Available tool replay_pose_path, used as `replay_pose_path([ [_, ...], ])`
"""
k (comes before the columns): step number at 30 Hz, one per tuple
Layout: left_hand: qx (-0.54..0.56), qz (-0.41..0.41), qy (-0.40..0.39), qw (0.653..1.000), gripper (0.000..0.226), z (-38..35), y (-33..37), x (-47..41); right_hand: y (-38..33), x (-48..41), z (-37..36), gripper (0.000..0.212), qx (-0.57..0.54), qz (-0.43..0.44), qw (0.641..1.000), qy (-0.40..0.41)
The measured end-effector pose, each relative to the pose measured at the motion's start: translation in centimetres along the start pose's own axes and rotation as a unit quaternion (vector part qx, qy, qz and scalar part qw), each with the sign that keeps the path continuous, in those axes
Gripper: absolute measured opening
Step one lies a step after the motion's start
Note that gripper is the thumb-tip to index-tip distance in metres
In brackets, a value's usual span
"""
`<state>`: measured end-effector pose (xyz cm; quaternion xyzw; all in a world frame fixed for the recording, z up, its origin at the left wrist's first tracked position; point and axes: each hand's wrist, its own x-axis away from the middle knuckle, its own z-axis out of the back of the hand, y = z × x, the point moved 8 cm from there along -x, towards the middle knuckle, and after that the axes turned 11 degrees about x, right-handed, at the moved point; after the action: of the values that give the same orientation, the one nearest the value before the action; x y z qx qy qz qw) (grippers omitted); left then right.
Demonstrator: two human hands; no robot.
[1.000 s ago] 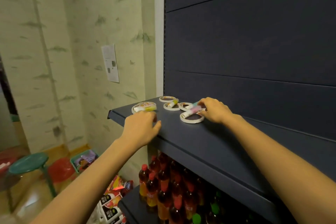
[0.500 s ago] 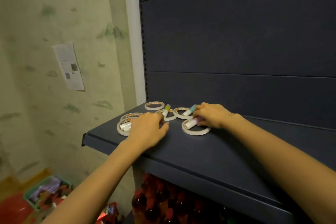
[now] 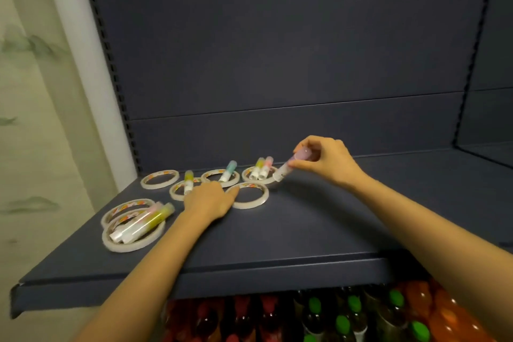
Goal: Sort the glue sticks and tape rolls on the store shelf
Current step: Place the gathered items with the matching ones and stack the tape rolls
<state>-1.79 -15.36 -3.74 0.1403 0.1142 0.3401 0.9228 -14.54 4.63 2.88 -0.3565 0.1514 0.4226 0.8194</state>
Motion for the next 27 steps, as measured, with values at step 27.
replay_pose_path([
  [27,0.079,-0.276,0.030,0.957,0.039,-3.6,31.3,8.1,16.2,17.3,25.3,0.034,0.179,-0.184,0.956,0.140],
])
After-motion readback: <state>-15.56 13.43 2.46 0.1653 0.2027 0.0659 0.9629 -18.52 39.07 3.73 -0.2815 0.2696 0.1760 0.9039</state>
